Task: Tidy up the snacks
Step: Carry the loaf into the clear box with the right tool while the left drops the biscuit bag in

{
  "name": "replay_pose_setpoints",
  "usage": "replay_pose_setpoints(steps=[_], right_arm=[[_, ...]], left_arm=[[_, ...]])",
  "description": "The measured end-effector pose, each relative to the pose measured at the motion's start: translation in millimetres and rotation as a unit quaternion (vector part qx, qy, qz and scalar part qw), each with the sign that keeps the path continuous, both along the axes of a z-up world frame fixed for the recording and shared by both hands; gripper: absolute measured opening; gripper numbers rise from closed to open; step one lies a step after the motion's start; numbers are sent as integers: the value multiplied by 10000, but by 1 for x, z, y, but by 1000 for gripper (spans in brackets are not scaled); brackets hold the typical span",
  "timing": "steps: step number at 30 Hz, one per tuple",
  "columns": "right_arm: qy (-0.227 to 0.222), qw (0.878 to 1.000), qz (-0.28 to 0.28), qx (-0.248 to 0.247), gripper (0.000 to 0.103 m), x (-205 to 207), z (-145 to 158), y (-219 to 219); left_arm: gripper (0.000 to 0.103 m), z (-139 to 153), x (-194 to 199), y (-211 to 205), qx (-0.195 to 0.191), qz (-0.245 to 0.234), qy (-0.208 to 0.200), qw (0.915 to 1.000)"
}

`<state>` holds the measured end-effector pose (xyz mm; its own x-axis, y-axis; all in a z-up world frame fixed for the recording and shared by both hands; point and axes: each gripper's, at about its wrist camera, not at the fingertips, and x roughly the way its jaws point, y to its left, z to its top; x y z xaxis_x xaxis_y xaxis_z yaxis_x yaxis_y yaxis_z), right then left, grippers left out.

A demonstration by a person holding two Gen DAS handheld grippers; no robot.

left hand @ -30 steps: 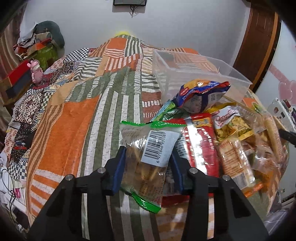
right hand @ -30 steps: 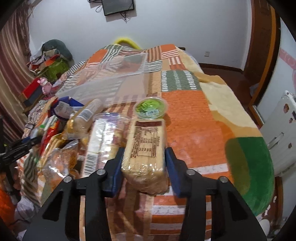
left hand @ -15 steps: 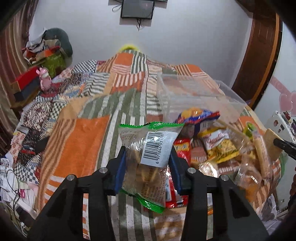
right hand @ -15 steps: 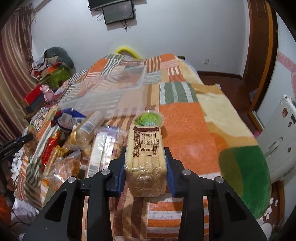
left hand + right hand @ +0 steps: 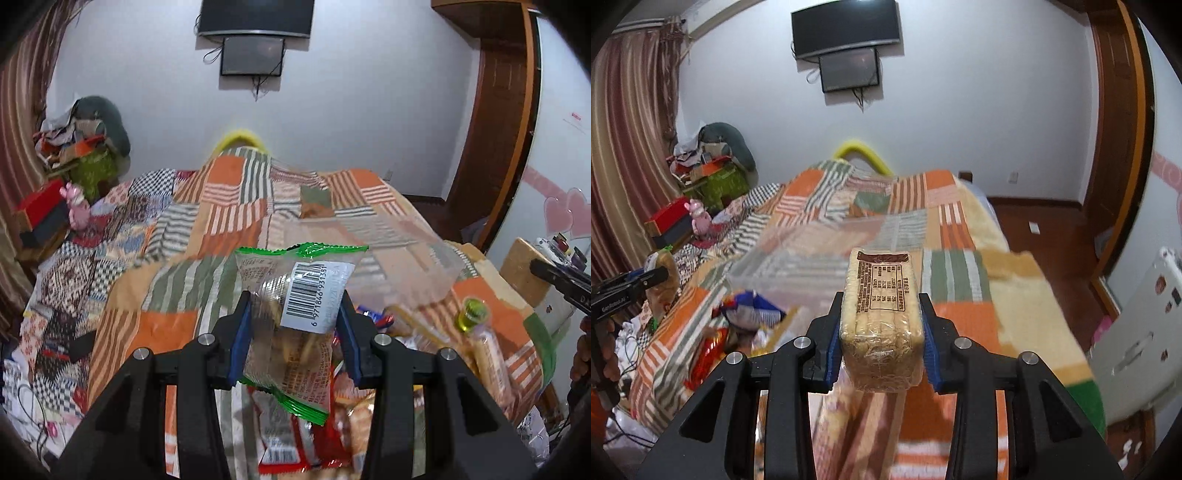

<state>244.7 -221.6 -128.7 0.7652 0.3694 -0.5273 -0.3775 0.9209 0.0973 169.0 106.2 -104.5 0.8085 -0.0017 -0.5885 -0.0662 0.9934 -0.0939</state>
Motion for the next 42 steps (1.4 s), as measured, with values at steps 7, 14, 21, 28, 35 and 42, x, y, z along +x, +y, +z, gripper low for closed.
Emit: replay_pose_setpoints(steps=[7,14,21,28,35,42], right_arm=[[-173,9997,157,94,33,23,7,18],[-116,9994,286,185,33,53,6,37],[8,9991,420,63,33,74,-5,56],[313,9982,517,-39,33,99,-22,70],[643,9950,661,-379,33,120,-35,84],[1112,9891,806,-535,33,135,-53,90]], left_arm=[[43,8,30,-14,-42,-179,-8,9998],[43,6,65,-23,-162,-347,50,9993],[43,-3,102,-32,-63,-438,170,9989],[43,-22,142,-31,-127,-403,498,9979],[43,-37,172,-34,98,-395,777,9961],[45,-43,192,-45,198,-478,962,9940]])
